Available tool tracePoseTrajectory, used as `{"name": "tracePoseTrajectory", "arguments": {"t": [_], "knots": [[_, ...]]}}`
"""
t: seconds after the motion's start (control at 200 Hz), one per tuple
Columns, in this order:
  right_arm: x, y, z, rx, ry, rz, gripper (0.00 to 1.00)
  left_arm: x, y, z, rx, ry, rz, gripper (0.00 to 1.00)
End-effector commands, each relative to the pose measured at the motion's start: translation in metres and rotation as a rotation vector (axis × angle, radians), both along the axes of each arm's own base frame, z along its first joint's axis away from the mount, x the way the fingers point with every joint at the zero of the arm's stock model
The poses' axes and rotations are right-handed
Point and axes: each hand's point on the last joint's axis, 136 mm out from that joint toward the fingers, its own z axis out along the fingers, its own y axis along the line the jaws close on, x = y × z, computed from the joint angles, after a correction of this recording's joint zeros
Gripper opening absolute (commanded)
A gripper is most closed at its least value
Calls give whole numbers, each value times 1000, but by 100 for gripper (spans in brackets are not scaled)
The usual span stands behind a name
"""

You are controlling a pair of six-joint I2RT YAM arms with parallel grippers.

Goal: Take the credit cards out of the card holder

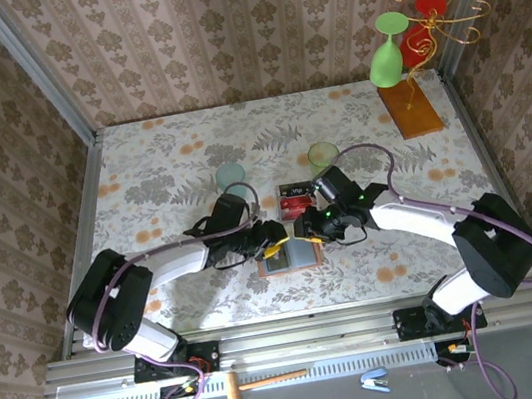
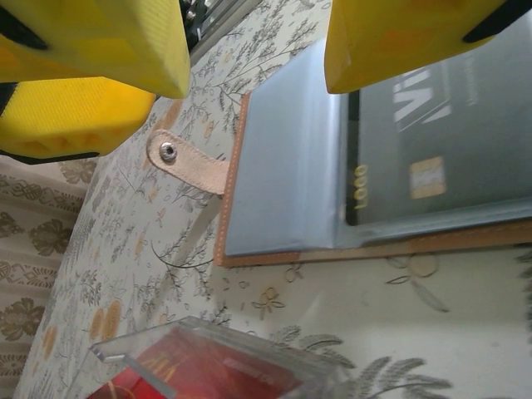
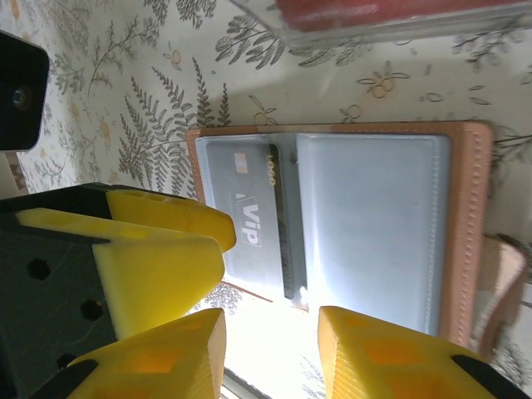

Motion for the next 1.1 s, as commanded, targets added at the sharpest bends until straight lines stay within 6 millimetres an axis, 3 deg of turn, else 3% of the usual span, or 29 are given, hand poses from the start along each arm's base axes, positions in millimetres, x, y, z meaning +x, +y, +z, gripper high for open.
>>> {"name": "tracePoseTrajectory", "arguments": {"t": [0.0, 0.555, 1.095], "knots": [[4, 17, 4, 19, 0, 21, 34, 0, 10, -1, -1, -9, 21, 46], [2, 50, -34, -13, 77, 84, 28, -14, 35, -26, 31, 22, 55, 25], [0, 59, -55, -33, 110, 104, 24, -21, 43, -34, 41, 37, 67, 23]]}}
